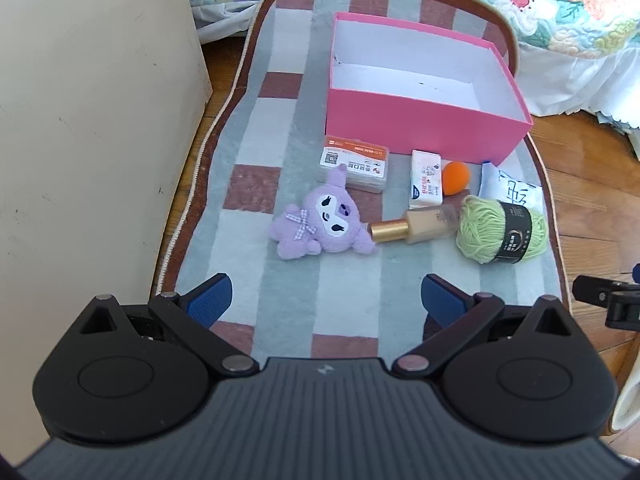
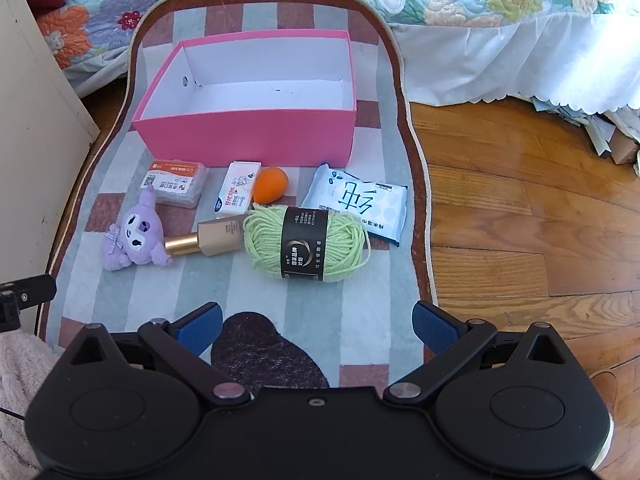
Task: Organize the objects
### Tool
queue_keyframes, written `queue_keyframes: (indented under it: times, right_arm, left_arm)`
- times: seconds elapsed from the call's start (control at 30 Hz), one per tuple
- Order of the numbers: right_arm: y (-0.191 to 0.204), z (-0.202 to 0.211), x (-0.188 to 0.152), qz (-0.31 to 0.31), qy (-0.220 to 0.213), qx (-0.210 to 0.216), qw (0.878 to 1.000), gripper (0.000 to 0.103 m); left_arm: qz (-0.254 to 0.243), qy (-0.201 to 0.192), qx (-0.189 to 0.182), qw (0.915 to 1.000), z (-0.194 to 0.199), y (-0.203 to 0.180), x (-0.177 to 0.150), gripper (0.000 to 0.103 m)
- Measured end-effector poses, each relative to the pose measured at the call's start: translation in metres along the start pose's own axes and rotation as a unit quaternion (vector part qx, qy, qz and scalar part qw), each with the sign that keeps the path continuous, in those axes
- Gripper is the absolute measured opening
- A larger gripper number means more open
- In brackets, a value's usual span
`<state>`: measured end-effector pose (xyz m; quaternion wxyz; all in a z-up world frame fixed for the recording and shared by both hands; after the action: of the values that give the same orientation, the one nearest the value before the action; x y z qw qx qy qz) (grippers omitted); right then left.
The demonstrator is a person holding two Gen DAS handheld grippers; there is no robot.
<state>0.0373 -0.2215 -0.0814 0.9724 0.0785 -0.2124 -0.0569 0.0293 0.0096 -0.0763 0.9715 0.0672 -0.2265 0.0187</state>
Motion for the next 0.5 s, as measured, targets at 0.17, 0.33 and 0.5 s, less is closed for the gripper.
queue_keyframes:
  times: [0.17,0.33,0.5]
  right_arm:
    - [0.0,0.0,0.0,0.0,0.0,0.0,1.0,0.103]
    - [0.0,0.001,0.0,0.0,0.0,-0.001,1.0,0.103]
    - [0.0,0.001,0.001,-0.001,0.0,-0.001,1.0,0.103]
  left_arm:
    - [-0.01,-0.005,0.014,0.9998,0.001,0.0,-0.001,0.103]
    - [-0.009,-0.019,0.015,0.9997,0.008,-0.001,0.001,0.103]
    - [0.01,-0.047,0.017,0.9987,0.014,0.0,0.002,0.103]
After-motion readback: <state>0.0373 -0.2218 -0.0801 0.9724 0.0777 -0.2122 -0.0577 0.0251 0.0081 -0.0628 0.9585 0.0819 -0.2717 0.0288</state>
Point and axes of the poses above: each gripper's, at about its wrist camera, not at the fingertips, and z roughly against the way its jaws point, y to its left, x to its top, the point moved 10 cm from there along -z, roughly the way its jaws point, and after that the axes turned 11 degrees about x, right-handed, at the moved point
